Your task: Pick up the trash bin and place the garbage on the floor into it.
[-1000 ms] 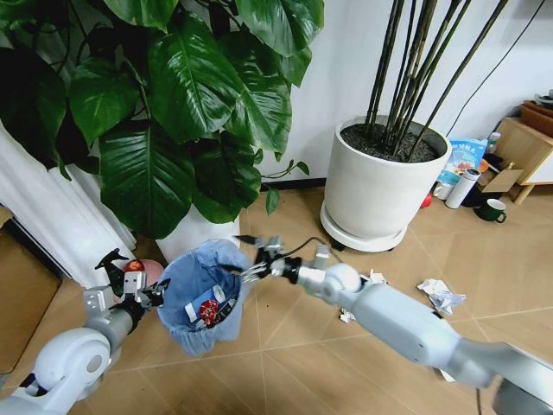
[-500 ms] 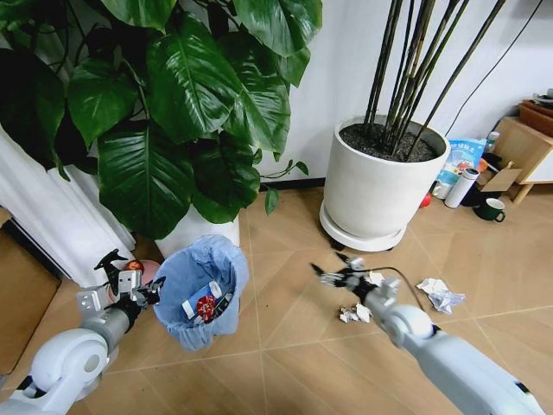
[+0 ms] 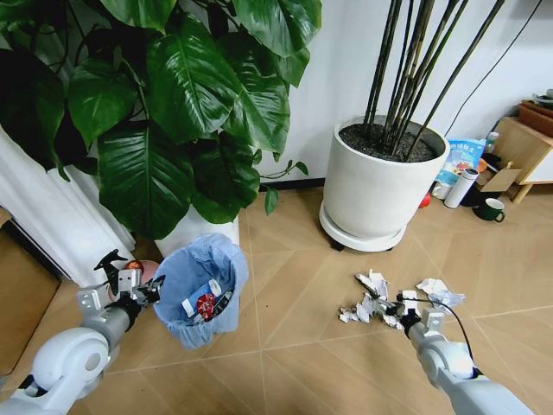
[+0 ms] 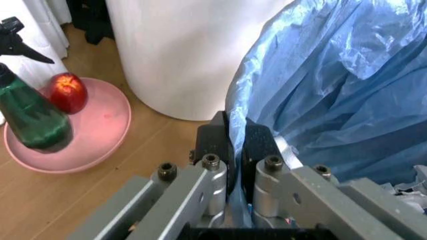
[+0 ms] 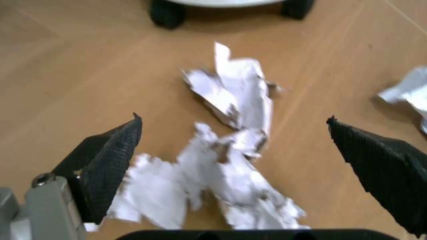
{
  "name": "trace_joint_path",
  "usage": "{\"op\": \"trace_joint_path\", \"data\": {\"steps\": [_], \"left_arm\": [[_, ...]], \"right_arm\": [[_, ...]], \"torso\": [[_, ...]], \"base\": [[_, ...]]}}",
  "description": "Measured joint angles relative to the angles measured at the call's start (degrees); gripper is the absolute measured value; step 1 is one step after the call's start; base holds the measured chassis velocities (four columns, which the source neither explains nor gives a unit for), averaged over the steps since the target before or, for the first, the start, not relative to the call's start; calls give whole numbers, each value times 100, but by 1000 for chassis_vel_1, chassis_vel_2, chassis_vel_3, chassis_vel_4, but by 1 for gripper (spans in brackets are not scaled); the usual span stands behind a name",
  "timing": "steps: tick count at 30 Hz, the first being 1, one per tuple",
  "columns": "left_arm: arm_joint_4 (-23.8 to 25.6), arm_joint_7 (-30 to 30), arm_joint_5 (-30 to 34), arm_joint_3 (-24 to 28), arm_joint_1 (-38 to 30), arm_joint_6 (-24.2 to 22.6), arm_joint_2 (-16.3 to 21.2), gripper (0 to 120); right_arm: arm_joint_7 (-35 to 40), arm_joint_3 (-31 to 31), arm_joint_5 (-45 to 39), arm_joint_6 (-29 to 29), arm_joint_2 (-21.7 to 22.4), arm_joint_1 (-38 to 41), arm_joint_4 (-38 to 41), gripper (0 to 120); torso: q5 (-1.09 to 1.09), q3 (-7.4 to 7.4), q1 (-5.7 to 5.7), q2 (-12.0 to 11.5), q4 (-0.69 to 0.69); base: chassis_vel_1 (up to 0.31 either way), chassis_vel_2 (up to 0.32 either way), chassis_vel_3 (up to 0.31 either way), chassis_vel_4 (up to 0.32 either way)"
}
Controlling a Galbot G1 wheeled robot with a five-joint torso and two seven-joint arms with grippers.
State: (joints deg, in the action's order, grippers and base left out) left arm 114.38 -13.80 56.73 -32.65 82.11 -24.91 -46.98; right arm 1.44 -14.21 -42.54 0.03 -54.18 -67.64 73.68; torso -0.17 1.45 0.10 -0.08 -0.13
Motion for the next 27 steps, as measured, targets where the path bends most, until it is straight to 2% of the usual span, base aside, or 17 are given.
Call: {"op": "trace_joint_path", "data": {"steps": [6,13,18,21,24,25,27], "left_arm": [[-5,-22,2,-2,12,-4,10,0],[-13,-34,32,-55,20,-9,72,0],[-18,-45,42,-60,20,-11,78,0],[-19,-63,57,-67,12,-16,81,0],[-19,-70,63,-71,11,-18,84,0],[-19,-72,65,-72,11,-19,86,0],[-19,-73,65,-72,10,-19,87,0]], "right_arm": [[-58,220,71,-160,-38,318,-530,100],[-491,626,202,-102,-122,894,-1411,100],[-672,772,204,-88,-172,1048,-1597,100],[-833,885,258,-14,-251,1186,-1821,86],[-892,914,274,-2,-266,1210,-1867,79],[-933,931,276,5,-274,1213,-1879,71],[-946,940,276,6,-280,1212,-1881,68]], "torso": [[0,0,0,0,1],[-1,1,0,0,0],[-2,1,0,-1,1],[-1,1,1,-1,1],[-2,1,1,-1,1],[-1,1,0,-1,0],[-1,1,1,-1,0]], "base": [[0,0,0,0],[0,0,0,0],[0,0,0,0],[0,0,0,0],[0,0,0,0],[0,0,0,0],[0,0,0,0]]}}
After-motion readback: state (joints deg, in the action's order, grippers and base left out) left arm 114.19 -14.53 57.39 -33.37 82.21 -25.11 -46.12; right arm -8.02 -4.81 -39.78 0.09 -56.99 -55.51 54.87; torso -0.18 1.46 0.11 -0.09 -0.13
